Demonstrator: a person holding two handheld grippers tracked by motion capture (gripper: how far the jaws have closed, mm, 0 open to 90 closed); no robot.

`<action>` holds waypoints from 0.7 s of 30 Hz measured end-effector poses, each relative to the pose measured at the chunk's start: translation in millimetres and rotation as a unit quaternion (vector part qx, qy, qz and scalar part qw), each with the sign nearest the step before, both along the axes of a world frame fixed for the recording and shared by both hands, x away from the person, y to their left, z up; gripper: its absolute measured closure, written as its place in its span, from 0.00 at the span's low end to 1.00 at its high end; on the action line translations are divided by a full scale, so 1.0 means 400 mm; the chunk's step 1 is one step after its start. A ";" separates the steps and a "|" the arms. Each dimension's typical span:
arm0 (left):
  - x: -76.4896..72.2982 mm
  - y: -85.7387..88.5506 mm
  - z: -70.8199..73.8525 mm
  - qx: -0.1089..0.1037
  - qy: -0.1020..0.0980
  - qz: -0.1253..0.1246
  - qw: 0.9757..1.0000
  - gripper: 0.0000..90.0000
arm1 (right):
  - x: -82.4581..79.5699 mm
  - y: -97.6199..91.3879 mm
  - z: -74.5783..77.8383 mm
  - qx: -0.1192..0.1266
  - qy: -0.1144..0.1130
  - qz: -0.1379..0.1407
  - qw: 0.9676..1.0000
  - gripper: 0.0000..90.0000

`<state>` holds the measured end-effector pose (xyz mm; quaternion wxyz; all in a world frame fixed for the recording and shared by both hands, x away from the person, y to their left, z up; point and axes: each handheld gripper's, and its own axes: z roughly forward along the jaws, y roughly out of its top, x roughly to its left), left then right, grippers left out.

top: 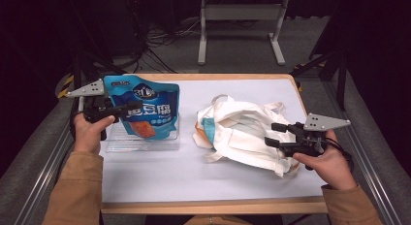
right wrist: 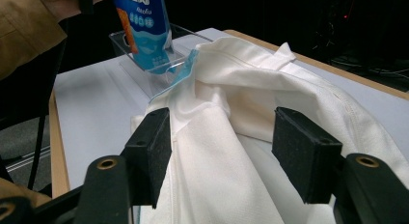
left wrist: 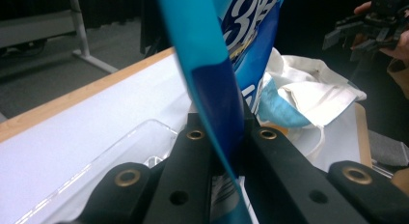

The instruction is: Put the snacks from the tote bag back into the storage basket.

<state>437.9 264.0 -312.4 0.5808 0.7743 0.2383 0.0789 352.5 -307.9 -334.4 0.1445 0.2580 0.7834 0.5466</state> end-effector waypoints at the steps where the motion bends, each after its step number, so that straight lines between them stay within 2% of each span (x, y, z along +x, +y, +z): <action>1: 0.002 0.000 -0.002 0.003 -0.002 -0.001 1.000 0.99 | 0.000 0.000 0.000 0.000 0.000 0.000 1.000 0.44; 8: 0.005 0.000 -0.028 -0.002 0.015 -0.003 1.000 0.99 | 0.002 0.004 -0.004 -0.004 0.002 0.002 1.000 0.44; 21: 0.009 0.001 -0.060 -0.002 0.029 -0.010 1.000 0.99 | 0.004 0.007 -0.007 -0.009 0.005 0.002 1.000 0.44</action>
